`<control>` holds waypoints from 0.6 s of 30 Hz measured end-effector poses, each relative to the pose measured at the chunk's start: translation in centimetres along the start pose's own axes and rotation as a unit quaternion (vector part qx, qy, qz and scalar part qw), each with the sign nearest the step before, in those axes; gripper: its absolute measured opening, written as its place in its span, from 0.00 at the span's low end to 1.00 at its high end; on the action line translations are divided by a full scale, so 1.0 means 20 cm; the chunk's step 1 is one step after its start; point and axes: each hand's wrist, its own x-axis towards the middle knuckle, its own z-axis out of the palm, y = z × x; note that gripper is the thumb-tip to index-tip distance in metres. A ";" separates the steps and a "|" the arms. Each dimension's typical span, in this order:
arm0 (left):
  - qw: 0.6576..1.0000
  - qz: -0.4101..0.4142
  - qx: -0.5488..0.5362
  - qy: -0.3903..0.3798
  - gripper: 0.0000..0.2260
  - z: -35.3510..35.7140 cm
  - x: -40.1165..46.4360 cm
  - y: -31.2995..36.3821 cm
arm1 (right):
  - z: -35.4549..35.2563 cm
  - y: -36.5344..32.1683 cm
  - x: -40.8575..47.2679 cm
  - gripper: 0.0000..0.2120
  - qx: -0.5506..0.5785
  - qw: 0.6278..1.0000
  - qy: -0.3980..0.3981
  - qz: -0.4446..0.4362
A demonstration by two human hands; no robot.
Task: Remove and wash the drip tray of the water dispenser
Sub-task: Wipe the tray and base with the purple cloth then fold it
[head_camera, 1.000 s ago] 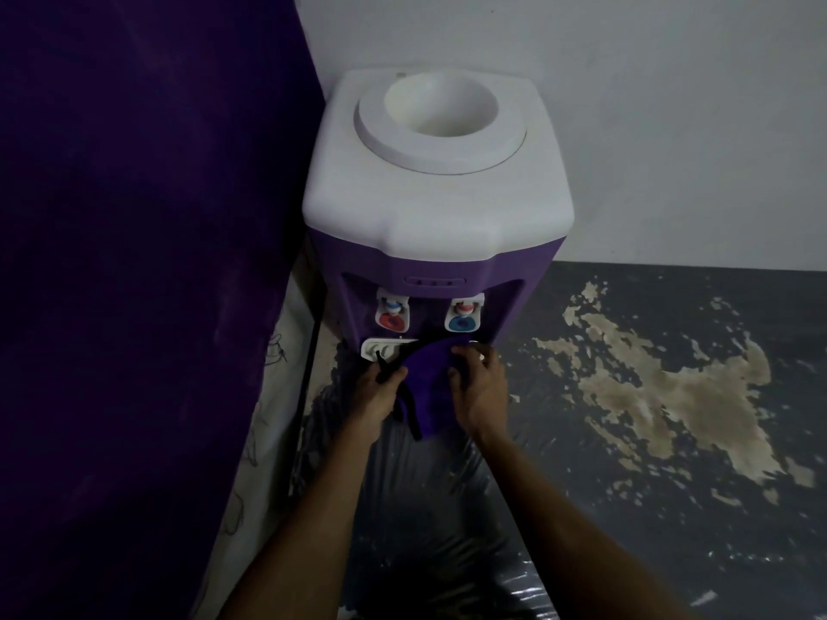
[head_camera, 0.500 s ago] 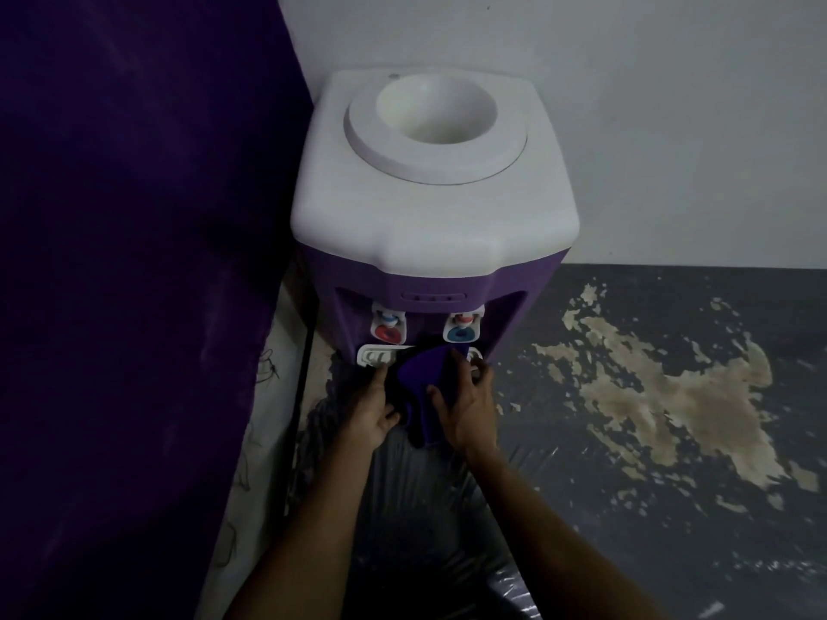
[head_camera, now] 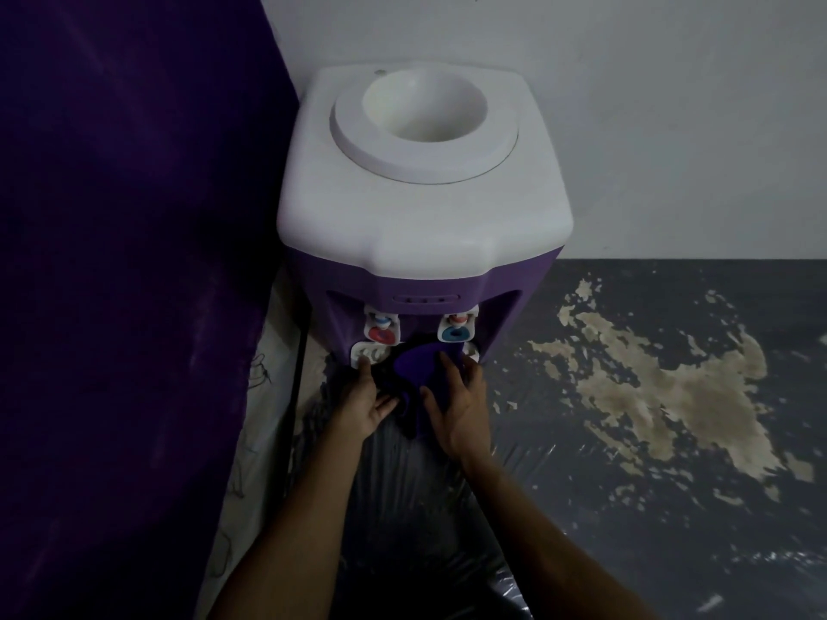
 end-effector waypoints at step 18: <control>0.999 0.007 -0.023 -0.021 0.29 0.01 0.02 -0.01 | 0.05 -0.09 0.06 0.34 -0.219 0.972 -0.085 0.009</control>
